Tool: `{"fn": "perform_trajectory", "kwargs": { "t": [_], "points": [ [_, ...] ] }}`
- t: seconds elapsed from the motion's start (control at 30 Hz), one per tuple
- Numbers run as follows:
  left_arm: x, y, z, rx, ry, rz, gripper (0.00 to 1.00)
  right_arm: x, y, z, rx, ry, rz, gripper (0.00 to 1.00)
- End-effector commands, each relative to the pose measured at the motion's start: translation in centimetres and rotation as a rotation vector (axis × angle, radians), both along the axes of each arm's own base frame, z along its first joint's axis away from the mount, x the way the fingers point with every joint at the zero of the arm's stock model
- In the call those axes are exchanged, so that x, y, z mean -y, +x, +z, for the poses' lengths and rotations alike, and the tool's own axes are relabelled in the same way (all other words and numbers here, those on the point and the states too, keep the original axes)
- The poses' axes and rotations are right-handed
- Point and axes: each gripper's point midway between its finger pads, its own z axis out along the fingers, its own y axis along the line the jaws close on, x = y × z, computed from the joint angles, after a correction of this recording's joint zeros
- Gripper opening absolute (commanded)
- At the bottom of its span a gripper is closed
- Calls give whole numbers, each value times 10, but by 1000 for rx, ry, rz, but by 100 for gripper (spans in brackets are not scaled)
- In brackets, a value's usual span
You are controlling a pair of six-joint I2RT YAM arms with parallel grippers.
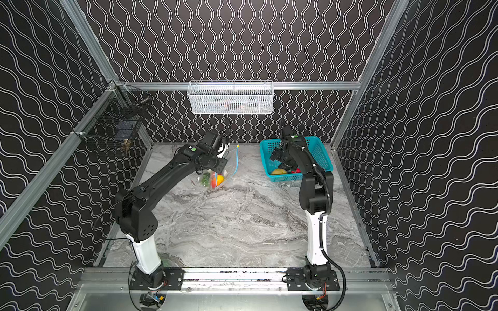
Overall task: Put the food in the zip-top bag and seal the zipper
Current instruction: 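Lower the right gripper into the basket over the yellow potato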
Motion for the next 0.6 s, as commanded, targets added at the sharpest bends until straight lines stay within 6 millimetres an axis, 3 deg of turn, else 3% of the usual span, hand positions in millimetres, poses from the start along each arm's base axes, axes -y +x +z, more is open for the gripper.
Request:
{"fn": "perform_trajectory", "kwargs": {
  "t": [0.0, 0.33, 0.57],
  "points": [
    [-1, 1, 6, 17, -13, 5, 0, -3, -4, -10, -28, 18, -18, 99],
    [0, 1, 4, 7, -26, 1, 0, -4, -31, -18, -41, 66, -66, 99],
    [1, 0, 5, 6, -29, -1, 0, -18, -50, -21, -61, 76, -57, 99]
  ]
}}
